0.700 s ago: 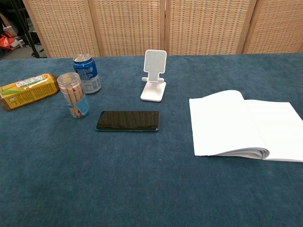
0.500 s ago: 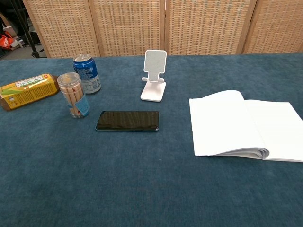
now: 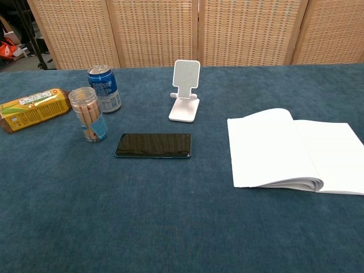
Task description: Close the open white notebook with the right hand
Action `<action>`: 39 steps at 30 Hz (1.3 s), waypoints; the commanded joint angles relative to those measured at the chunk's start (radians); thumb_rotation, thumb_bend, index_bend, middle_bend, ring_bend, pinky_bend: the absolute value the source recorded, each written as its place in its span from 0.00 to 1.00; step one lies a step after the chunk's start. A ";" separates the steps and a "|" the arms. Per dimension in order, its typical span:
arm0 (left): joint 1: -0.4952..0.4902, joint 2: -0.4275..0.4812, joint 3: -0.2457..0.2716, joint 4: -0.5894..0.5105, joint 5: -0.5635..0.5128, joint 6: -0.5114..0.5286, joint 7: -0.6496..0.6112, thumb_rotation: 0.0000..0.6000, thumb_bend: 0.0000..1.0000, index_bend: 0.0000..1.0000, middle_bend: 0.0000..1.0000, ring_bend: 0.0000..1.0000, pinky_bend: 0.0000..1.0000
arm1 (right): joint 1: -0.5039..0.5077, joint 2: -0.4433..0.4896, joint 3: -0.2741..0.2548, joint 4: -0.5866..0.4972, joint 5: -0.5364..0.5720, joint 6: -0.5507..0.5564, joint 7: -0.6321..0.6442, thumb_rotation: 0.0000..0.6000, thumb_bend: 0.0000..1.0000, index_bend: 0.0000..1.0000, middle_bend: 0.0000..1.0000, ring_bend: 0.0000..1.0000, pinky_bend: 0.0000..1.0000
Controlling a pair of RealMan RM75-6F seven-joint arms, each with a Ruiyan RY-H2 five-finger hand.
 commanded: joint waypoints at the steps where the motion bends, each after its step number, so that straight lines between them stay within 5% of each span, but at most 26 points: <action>1: 0.000 -0.001 0.001 -0.002 0.003 0.002 0.004 1.00 0.00 0.00 0.00 0.00 0.00 | 0.000 -0.002 -0.003 0.001 -0.003 -0.001 -0.004 1.00 0.00 0.00 0.00 0.00 0.00; 19: 0.002 0.002 -0.003 0.002 -0.001 0.005 -0.014 1.00 0.00 0.00 0.00 0.00 0.00 | -0.007 -0.039 -0.009 -0.034 -0.028 0.026 -0.058 1.00 0.00 0.00 0.00 0.00 0.00; 29: 0.000 0.008 -0.005 0.011 -0.003 0.001 -0.052 1.00 0.00 0.00 0.00 0.00 0.00 | 0.006 -0.201 -0.022 -0.118 -0.048 0.009 -0.264 1.00 0.00 0.00 0.00 0.00 0.00; 39: -0.001 0.006 -0.002 0.014 0.008 0.004 -0.055 1.00 0.00 0.00 0.00 0.00 0.00 | 0.040 -0.348 0.011 -0.089 0.001 -0.032 -0.389 1.00 0.00 0.00 0.00 0.00 0.00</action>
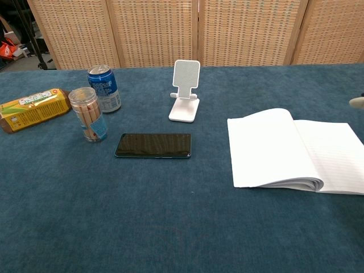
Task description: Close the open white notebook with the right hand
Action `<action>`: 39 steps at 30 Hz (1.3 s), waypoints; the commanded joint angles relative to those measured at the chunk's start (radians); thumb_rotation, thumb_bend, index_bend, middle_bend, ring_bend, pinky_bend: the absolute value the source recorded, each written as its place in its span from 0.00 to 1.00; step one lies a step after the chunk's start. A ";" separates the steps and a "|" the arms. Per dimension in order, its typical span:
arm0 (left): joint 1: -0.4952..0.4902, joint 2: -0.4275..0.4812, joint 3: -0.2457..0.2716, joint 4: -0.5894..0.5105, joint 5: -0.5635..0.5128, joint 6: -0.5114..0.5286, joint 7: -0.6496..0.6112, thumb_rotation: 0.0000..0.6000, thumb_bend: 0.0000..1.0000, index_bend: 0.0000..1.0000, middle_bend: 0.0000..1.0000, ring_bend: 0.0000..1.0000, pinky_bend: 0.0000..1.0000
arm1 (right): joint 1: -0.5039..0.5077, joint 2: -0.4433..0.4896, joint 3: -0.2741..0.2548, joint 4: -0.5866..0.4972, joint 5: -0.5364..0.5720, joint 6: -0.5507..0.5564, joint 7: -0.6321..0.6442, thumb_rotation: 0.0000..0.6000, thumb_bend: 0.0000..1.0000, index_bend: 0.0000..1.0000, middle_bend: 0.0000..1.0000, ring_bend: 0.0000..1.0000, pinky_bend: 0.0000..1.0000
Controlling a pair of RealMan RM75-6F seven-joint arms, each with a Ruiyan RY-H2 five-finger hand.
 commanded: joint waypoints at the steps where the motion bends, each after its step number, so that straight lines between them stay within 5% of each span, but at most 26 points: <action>1: 0.000 -0.002 -0.002 0.002 -0.002 0.001 0.004 1.00 0.00 0.00 0.00 0.00 0.00 | 0.017 -0.050 0.021 0.028 0.028 -0.017 -0.043 1.00 0.00 0.00 0.00 0.00 0.00; 15: -0.005 -0.015 -0.004 0.004 -0.006 -0.004 0.028 1.00 0.00 0.00 0.00 0.00 0.00 | 0.071 -0.190 0.057 0.081 0.093 -0.058 -0.089 1.00 0.00 0.00 0.00 0.00 0.00; 39: -0.009 -0.013 0.004 0.004 0.009 -0.008 0.020 1.00 0.00 0.00 0.00 0.00 0.00 | 0.128 -0.277 0.063 0.125 0.144 -0.105 -0.127 1.00 0.00 0.00 0.00 0.00 0.00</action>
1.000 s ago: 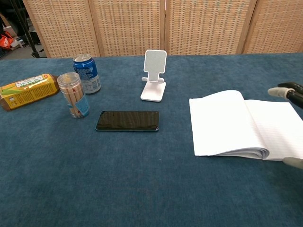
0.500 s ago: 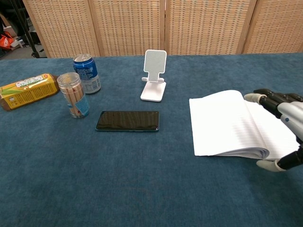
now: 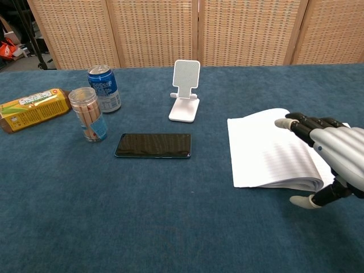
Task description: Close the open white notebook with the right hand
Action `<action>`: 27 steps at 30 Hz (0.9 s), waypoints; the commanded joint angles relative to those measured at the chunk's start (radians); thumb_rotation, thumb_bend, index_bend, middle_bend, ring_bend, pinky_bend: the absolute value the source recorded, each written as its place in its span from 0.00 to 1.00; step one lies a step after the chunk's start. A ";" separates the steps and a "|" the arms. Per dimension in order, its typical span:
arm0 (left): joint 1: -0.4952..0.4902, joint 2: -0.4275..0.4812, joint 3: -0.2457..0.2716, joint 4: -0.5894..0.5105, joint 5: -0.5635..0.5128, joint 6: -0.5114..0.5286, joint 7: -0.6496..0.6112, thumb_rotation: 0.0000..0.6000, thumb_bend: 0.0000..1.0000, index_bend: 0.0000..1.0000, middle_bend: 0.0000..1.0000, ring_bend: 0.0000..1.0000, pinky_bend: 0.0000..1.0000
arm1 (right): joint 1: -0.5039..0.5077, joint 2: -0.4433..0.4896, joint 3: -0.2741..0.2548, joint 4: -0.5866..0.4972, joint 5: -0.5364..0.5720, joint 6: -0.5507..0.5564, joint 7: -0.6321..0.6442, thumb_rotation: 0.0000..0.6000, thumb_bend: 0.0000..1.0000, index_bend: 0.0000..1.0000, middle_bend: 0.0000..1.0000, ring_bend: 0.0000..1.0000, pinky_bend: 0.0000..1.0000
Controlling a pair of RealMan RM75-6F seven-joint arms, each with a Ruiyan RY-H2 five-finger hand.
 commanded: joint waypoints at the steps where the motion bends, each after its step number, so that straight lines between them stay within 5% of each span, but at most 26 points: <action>1: -0.001 0.001 -0.001 0.000 -0.003 -0.003 -0.002 1.00 0.00 0.00 0.00 0.00 0.00 | 0.007 -0.005 0.005 0.013 0.006 -0.004 0.006 1.00 0.00 0.00 0.00 0.00 0.00; 27: -0.008 -0.001 0.003 -0.004 -0.007 -0.017 0.009 1.00 0.00 0.00 0.00 0.00 0.00 | 0.083 -0.054 0.047 0.135 0.065 -0.060 0.068 1.00 0.00 0.00 0.00 0.00 0.00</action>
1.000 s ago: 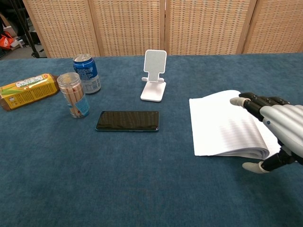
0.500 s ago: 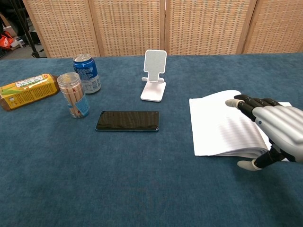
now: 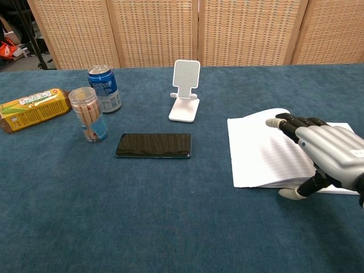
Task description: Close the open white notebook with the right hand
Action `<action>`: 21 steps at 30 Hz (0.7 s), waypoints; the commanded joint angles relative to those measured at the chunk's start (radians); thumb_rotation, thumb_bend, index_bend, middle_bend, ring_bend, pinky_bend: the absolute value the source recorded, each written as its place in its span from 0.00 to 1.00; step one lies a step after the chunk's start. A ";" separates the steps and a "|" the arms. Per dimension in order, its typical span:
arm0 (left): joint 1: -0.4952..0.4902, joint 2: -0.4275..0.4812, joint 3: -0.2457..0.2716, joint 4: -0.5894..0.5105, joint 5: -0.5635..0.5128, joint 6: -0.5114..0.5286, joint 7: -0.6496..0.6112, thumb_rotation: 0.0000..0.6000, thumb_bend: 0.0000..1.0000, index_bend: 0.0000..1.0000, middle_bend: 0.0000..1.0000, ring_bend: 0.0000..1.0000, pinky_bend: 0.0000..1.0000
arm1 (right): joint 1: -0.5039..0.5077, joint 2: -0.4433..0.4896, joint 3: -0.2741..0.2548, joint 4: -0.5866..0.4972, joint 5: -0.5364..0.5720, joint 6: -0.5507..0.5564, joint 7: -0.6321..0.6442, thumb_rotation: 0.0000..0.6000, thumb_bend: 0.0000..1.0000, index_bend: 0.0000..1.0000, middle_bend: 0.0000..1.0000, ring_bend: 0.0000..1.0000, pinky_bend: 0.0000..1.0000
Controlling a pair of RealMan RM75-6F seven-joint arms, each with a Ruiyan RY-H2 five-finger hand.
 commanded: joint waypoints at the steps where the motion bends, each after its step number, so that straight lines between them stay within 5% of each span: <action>1: 0.000 0.000 0.000 -0.001 0.000 0.001 0.001 1.00 0.00 0.00 0.00 0.00 0.00 | 0.006 -0.004 0.002 0.010 0.004 -0.003 0.004 1.00 0.00 0.00 0.00 0.00 0.00; 21: 0.004 -0.001 0.006 -0.007 0.017 0.014 0.008 1.00 0.00 0.00 0.00 0.00 0.00 | 0.043 -0.027 0.012 0.082 0.039 -0.028 0.034 1.00 0.00 0.00 0.00 0.00 0.00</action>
